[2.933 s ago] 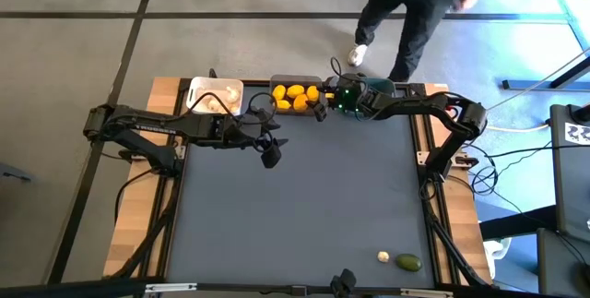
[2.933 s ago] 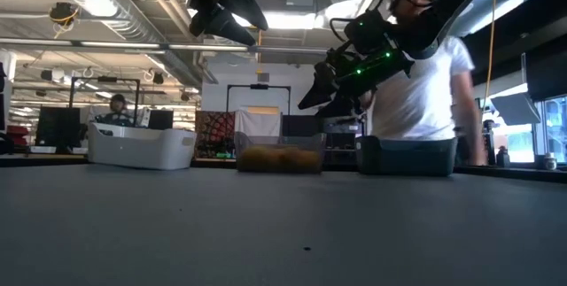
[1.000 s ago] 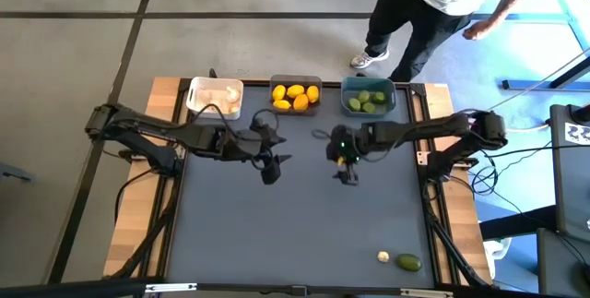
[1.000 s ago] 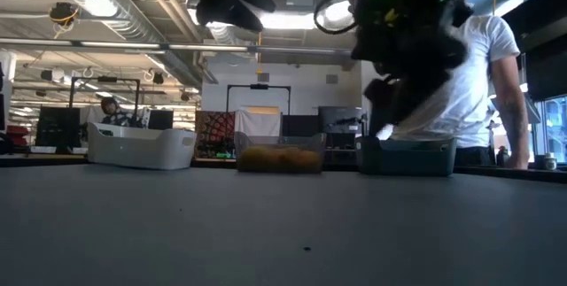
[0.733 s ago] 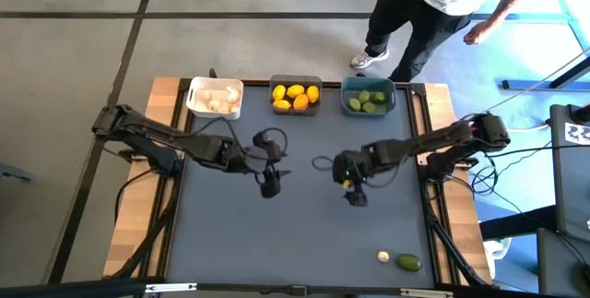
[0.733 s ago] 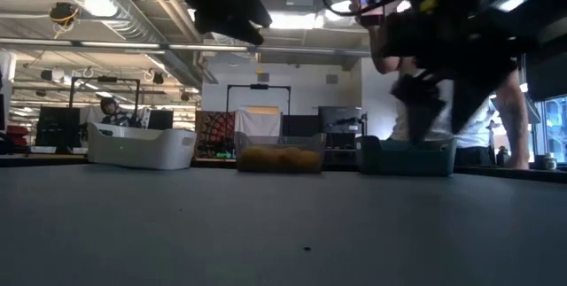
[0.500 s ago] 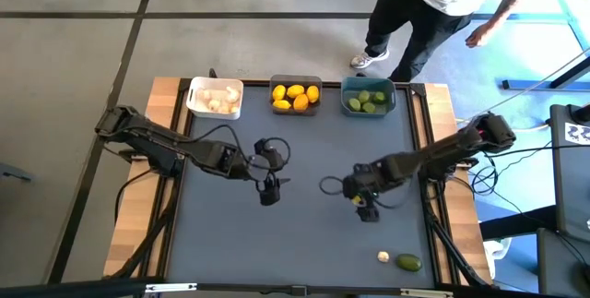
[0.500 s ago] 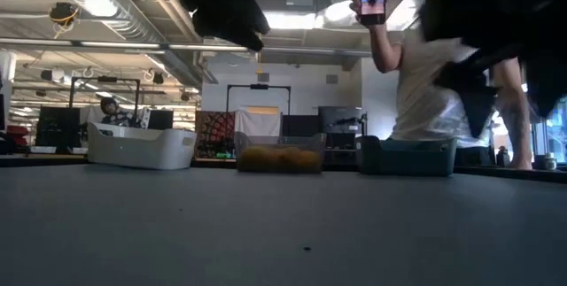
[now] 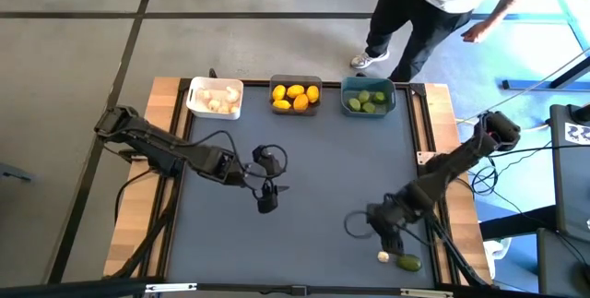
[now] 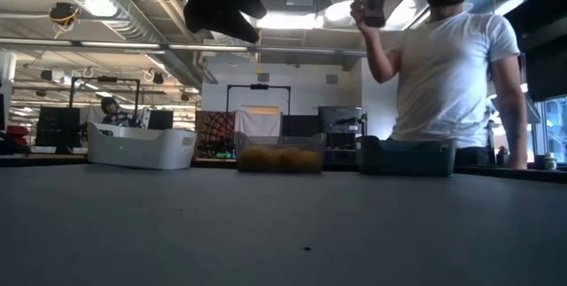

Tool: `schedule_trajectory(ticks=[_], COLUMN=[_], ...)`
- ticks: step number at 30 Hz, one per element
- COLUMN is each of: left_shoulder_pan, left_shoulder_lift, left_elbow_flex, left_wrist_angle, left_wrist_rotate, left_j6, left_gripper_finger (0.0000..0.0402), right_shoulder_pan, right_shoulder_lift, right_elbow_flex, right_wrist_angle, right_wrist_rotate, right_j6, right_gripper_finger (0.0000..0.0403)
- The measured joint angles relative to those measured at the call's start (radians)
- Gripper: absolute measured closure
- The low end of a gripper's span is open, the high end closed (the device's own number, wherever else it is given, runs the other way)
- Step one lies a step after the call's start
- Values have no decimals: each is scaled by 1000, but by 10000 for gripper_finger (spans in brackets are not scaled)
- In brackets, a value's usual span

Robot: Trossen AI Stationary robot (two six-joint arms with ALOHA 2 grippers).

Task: Sort produce into baskets
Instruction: Put the garlic into the white bin

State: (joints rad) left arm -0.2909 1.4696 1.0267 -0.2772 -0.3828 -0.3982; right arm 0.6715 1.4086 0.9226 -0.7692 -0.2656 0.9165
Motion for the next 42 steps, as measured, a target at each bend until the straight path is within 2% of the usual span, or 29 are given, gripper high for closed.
schedule_trajectory(ticks=[5, 11, 16, 20, 26, 37, 40, 42], left_shoulder_pan=[-6, -4, -3, -3, -3, -3, -3, -3], left_shoulder_lift=[0, 0, 0, 0, 0, 0, 0, 0], left_elbow_flex=[0, 0, 0, 0, 0, 0, 0, 0], left_wrist_angle=[0, 1, 1, 0, 0, 5, 12, 16], left_wrist_rotate=[0, 0, -1, -2, -3, -4, -5, -7], left_j6=[-29, -46, -48, -44, -44, -20, -18, -18], left_gripper_finger=[153, 153, 153, 153, 153, 152, 152, 152], right_shoulder_pan=[172, 337, 373, 368, 370, 369, 367, 358], right_shoulder_lift=[0, 58, 136, 197, 279, 294, 293, 293], right_elbow_flex=[0, 0, 0, 0, 0, 2, 2, 2], right_wrist_angle=[74, 159, 204, 227, 256, 217, 215, 216], right_wrist_rotate=[110, 303, 383, 397, 373, 394, 396, 393], right_j6=[144, 173, 168, 168, 170, 159, 145, 139], right_gripper_finger=[47, 47, 47, 57, 123, 312, 342, 347])
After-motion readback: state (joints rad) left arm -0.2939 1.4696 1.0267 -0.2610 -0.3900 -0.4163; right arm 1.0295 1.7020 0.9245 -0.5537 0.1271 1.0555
